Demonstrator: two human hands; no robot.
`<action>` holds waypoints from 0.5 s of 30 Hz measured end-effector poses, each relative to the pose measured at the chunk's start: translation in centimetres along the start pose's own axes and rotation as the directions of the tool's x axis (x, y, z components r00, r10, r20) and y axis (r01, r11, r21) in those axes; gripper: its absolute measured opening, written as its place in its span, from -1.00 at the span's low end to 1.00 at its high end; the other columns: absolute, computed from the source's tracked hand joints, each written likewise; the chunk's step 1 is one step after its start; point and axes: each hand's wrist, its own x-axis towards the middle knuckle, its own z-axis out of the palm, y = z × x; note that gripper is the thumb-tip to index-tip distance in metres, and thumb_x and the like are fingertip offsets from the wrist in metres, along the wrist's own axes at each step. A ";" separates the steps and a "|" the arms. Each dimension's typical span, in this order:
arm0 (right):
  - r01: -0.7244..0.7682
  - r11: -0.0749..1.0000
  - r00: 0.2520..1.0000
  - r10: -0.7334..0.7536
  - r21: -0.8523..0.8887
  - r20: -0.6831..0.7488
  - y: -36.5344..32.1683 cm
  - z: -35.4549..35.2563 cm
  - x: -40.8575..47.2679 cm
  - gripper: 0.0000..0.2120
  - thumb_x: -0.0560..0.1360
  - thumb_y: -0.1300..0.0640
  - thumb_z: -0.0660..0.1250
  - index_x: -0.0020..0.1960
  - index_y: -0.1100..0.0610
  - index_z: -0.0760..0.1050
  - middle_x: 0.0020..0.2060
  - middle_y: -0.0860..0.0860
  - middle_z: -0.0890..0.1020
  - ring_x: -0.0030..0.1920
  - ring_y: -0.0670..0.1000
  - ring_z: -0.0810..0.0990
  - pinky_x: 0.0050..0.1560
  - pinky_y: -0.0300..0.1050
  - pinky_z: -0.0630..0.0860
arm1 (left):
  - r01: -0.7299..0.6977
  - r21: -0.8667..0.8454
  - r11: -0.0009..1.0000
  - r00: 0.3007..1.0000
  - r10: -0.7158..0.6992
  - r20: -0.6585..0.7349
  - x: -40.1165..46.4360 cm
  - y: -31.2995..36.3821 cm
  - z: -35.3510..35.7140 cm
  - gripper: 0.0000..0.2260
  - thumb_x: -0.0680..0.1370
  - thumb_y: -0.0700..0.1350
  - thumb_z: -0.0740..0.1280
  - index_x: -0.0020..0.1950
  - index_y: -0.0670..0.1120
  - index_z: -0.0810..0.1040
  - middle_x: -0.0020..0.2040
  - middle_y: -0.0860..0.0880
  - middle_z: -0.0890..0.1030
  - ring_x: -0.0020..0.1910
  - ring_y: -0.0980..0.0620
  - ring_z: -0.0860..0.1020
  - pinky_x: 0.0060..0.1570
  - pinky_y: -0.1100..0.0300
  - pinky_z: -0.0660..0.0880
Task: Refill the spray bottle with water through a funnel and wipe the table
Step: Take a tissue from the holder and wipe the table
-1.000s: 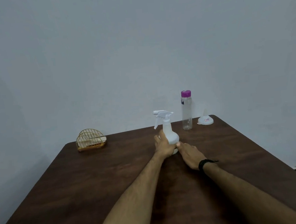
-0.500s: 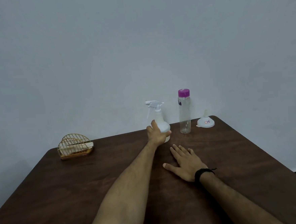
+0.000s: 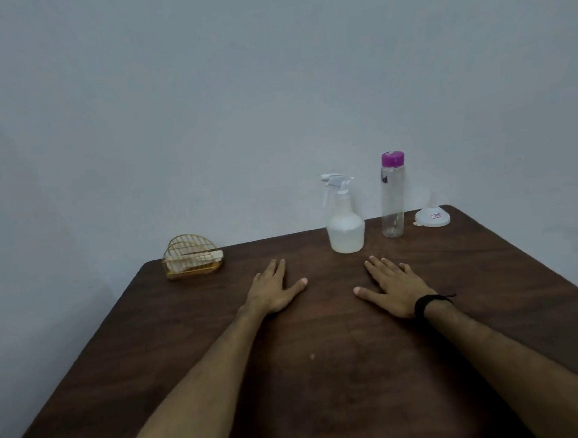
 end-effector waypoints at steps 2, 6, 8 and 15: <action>-0.001 1.000 1.000 0.001 -0.009 0.013 -0.2 -0.2 -0.2 -0.07 0.42 -0.53 -0.17 0.62 -0.01 -0.15 0.61 -0.05 -0.13 0.60 -0.01 -0.15 0.57 0.10 -0.17 | -0.032 0.080 0.996 0.999 0.032 0.003 -2.0 -2.8 -0.2 -0.24 0.56 0.43 -0.03 0.65 0.05 -0.03 0.66 -0.08 -0.08 0.63 -0.04 -0.03 0.58 -0.06 -0.11; -0.009 0.999 0.999 0.010 -0.042 0.033 -1.1 -0.3 -0.3 -0.17 0.50 -0.44 -0.14 0.62 0.00 -0.14 0.61 0.00 -0.13 0.60 0.01 -0.14 0.56 0.11 -0.16 | -0.022 0.117 0.993 1.000 0.024 -0.018 -4.6 -6.8 -1.0 -0.27 0.56 0.44 -0.06 0.64 0.11 -0.02 0.66 -0.06 -0.06 0.63 -0.03 -0.08 0.57 -0.12 -0.10; 0.016 0.999 0.998 -0.013 -0.039 0.063 -2.4 -0.3 -0.2 -0.22 0.55 -0.40 -0.08 0.62 -0.01 -0.13 0.61 0.01 -0.13 0.60 0.01 -0.13 0.56 0.13 -0.16 | 0.027 0.121 0.992 0.999 -0.024 -0.029 -5.6 -8.4 -1.5 -0.24 0.53 0.47 -0.07 0.64 0.11 -0.02 0.66 -0.06 -0.06 0.63 -0.04 -0.08 0.56 -0.15 -0.11; 0.250 0.968 0.957 -0.252 0.030 0.144 -13.7 -1.6 3.1 -0.24 0.57 -0.35 0.06 0.62 -0.04 -0.11 0.61 -0.05 -0.05 0.60 -0.01 -0.04 0.56 0.11 0.01 | 0.301 0.054 0.952 0.950 -0.295 -0.100 -8.6 -15.0 -3.1 -0.13 0.42 0.57 -0.17 0.63 0.15 -0.06 0.66 -0.07 -0.10 0.63 -0.06 -0.13 0.52 -0.23 -0.20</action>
